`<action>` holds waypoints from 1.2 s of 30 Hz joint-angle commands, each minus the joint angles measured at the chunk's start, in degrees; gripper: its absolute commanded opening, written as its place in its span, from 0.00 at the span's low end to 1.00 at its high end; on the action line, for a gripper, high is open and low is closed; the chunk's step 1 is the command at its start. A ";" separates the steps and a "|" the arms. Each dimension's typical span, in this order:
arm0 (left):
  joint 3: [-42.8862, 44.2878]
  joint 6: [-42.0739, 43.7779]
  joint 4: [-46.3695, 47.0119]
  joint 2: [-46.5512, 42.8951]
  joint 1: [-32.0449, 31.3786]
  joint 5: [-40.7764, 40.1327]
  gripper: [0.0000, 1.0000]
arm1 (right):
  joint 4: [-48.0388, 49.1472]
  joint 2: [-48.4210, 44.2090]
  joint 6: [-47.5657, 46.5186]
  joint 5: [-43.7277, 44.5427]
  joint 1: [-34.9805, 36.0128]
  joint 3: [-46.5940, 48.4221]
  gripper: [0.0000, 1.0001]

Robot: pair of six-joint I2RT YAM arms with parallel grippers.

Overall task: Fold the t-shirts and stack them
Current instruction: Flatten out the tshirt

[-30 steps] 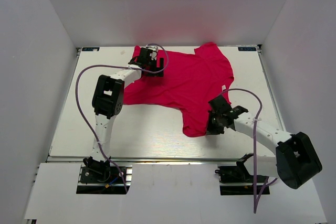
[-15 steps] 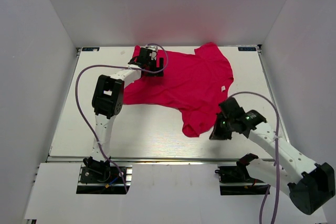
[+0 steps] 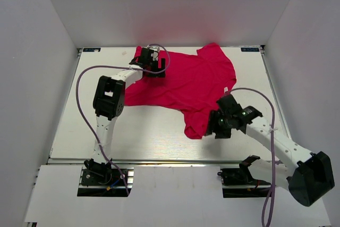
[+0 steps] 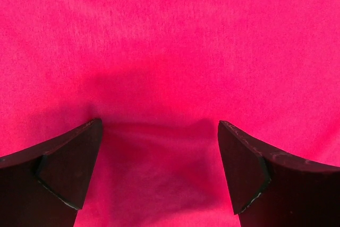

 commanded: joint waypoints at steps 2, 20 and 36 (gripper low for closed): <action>1.77 0.92 -7.59 -3.61 0.83 0.19 1.00 | 5.92 6.18 -3.76 9.90 -0.08 6.46 0.71; -24.65 -8.81 -9.17 -32.61 2.41 -16.77 1.00 | 22.61 33.08 -7.27 14.59 -15.01 13.16 0.86; -52.36 -25.72 -13.48 -55.12 3.55 -23.63 1.00 | 23.42 17.92 -27.82 7.11 -23.30 7.79 0.90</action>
